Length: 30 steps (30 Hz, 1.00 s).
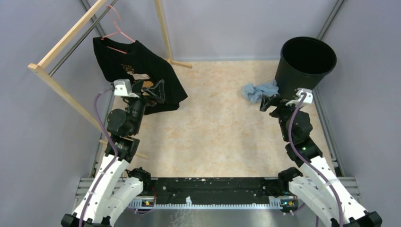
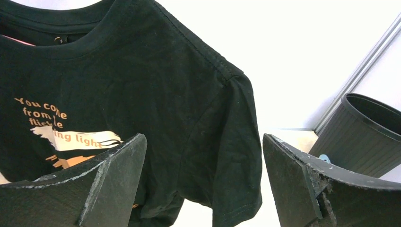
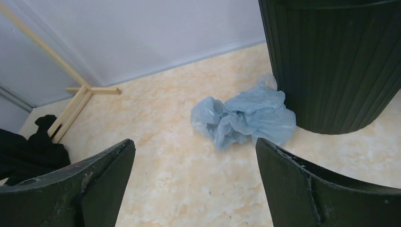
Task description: Put the trash bags into the trash bin
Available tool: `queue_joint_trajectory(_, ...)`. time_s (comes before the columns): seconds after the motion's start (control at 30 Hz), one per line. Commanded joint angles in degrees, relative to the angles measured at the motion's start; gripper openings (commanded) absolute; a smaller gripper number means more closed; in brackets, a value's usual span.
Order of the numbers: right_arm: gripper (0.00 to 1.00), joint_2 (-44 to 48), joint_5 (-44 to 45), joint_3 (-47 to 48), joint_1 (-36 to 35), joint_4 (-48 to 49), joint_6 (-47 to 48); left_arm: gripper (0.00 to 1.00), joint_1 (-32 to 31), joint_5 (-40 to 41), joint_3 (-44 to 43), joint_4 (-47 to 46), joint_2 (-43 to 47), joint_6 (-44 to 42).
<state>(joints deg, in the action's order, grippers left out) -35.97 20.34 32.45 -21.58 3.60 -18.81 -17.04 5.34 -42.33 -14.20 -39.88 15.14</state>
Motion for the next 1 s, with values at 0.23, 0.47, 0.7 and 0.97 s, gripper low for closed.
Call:
queue_joint_trajectory(0.23, 0.99, -11.6, 3.8, 0.3, 0.3, -1.8, -7.4, 0.98, -0.4, -4.9, 1.2, -6.2, -1.0, 0.9)
queue_joint_trajectory(0.47, 0.99, -20.0, 3.8, -0.3, 0.5, -2.0, -11.1, 0.98, -1.5, -17.9, -0.2, -7.2, -4.5, -0.7)
queue_joint_trajectory(0.7, 0.99, -25.3, -8.7, 0.3, 6.7, 0.7, -9.4, 0.99, -7.0, -31.3, -5.6, -3.8, -13.5, -1.4)
queue_joint_trajectory(0.97, 0.97, -35.6, -12.6, 5.9, 9.8, 9.1, -10.4, 0.98, -11.3, -41.7, -9.1, -2.1, -20.5, -0.5)
